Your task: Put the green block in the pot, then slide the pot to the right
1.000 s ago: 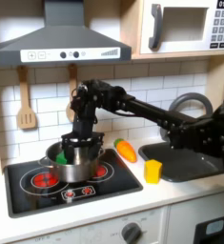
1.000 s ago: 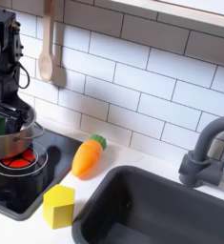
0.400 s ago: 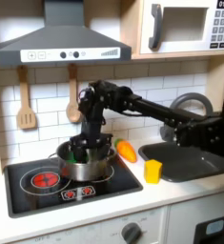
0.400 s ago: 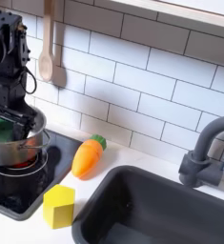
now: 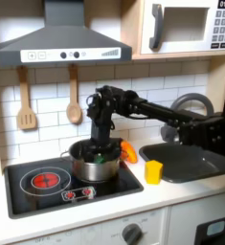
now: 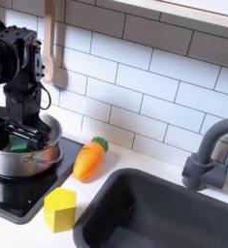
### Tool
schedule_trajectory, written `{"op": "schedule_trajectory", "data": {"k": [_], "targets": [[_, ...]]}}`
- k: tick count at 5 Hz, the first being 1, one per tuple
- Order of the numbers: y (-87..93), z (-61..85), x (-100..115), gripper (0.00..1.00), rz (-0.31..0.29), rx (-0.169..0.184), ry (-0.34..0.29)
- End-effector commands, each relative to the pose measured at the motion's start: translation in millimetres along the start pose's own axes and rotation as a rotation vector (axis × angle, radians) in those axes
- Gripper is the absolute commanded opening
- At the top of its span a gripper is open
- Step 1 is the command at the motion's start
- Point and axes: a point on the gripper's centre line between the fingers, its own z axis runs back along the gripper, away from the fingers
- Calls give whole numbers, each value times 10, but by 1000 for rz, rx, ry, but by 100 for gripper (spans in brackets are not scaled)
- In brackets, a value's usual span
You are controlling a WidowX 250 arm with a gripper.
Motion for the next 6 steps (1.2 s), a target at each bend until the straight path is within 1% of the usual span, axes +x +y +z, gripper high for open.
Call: {"op": "schedule_trajectory", "data": {"k": [1, 2, 4, 5, 6], "targets": [[-107, 3, -45, 100, -17, -10, 5], [-128, 5, -74, 100, -19, -17, 7], [-278, 3, -146, 100, -39, -33, 17], [-351, 21, -166, 100, -58, -33, 15], [-346, 51, -160, 100, -56, -28, 10]]}}
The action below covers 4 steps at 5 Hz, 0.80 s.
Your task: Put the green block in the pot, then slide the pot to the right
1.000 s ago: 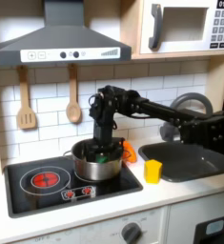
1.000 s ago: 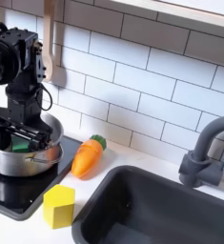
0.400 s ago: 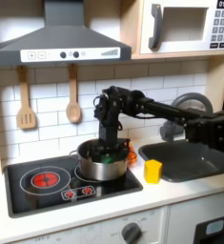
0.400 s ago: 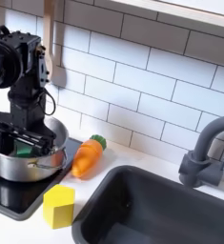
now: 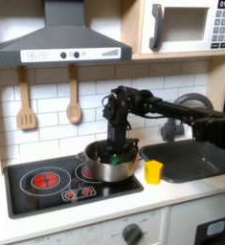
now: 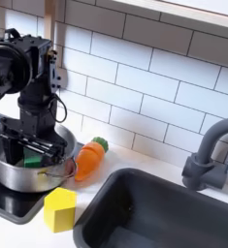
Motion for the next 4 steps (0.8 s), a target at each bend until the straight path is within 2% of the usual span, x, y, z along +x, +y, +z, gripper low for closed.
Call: {"op": "schedule_trajectory", "data": {"k": [1, 3, 4], "targets": [[5, 83, 28, 100, 2, 3, -18], [-34, 294, 71, 100, -21, 7, -41], [-95, 554, 42, 100, -56, 4, -86]]}}
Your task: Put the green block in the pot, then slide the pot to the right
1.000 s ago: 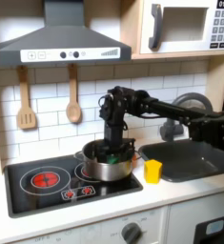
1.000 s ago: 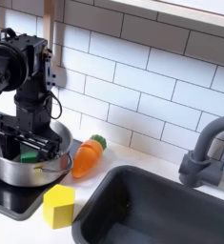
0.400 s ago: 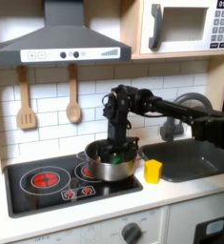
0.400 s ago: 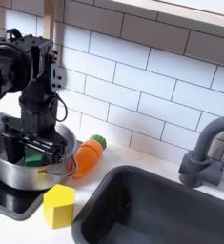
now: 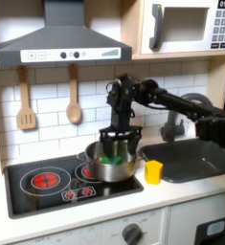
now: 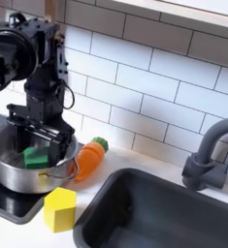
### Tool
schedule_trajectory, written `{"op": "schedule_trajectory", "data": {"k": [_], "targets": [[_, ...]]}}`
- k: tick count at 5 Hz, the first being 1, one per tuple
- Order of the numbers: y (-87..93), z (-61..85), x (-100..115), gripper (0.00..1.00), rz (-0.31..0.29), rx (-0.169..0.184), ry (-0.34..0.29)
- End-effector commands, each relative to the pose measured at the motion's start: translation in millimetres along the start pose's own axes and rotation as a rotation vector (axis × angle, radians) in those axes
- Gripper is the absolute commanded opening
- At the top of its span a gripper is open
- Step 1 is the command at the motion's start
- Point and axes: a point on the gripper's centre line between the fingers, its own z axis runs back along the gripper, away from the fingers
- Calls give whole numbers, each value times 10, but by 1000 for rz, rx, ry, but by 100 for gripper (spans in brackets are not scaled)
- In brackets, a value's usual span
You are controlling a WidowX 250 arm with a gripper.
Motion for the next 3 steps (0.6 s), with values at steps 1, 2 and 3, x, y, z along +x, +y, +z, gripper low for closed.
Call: {"op": "schedule_trajectory", "data": {"k": [1, 2, 3], "targets": [[-69, 486, -134, 100, -84, 13, -62], [-48, 502, -127, 100, -72, 10, -72], [-51, 584, -139, 100, -78, 16, -94]]}}
